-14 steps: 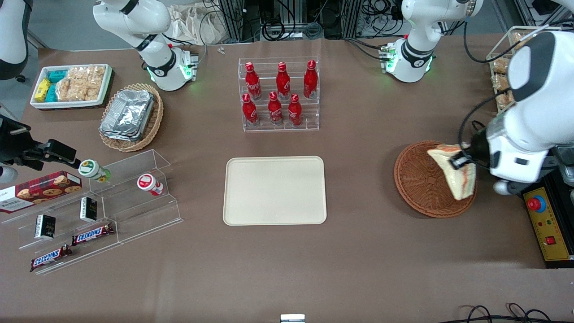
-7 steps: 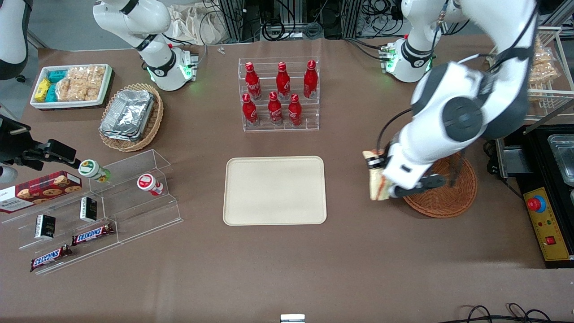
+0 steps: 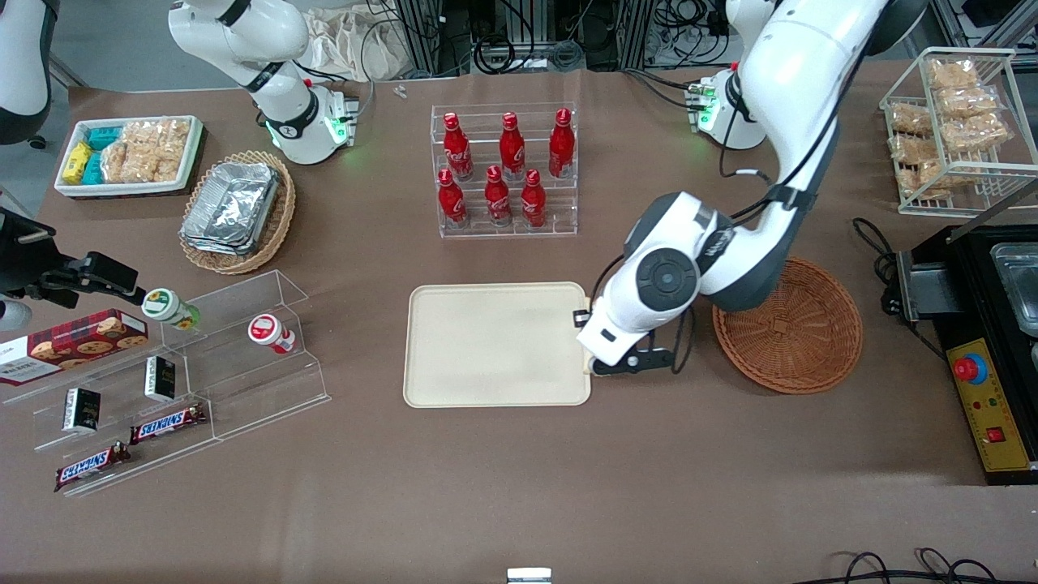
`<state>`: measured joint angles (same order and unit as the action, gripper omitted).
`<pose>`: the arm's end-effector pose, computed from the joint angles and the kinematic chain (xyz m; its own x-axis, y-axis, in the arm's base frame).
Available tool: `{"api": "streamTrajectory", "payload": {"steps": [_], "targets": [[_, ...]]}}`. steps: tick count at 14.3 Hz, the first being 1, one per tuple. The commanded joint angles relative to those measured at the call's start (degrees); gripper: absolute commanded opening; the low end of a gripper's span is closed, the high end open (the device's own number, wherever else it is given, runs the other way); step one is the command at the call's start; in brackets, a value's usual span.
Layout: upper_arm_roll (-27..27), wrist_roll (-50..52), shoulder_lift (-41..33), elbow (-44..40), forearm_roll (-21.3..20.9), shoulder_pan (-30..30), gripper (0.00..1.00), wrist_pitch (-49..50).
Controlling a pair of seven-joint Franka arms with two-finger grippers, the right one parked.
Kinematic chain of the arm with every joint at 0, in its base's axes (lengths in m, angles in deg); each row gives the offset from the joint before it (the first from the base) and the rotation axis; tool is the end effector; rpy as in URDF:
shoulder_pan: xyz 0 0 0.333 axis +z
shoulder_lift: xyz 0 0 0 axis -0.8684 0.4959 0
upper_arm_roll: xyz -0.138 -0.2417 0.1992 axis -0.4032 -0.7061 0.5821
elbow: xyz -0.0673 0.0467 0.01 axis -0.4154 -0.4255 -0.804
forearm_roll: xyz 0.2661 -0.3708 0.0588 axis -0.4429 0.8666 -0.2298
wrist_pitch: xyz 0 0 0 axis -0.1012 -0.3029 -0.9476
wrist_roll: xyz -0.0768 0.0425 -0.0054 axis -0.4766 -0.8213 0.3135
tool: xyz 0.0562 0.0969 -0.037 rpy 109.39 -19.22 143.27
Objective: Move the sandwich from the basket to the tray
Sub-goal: 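Lift the sandwich and carry it over the cream tray, then lower the sandwich onto the tray and open the left gripper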
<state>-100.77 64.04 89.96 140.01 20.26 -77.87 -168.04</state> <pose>0.6412 -0.4316 0.3012 0.9782 0.0882 -0.1878 0.1042 -0.9916 0.0771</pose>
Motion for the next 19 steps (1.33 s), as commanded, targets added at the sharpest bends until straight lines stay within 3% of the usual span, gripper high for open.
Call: {"api": "streamTrajectory", "payload": {"steps": [1,4,7,8,11,12,19], "targets": [[0.58,2.04,4.33,-1.76,-3.16,-3.48,0.0,-2.68],[0.58,7.22,7.5,-1.76,-9.5,-5.43,0.0,-4.09],[0.58,7.41,8.83,-1.76,-9.69,-5.78,0.0,-4.89],[0.49,7.41,9.0,-1.68,-9.6,-6.21,0.07,-4.89],[0.58,10.73,10.15,-1.76,-9.86,-7.27,0.71,-5.24],[0.58,10.75,10.15,-1.76,-10.73,-7.27,1.0,-5.24],[2.68,14.78,4.63,-3.17,-11.71,-6.39,1.0,-4.54]]}}
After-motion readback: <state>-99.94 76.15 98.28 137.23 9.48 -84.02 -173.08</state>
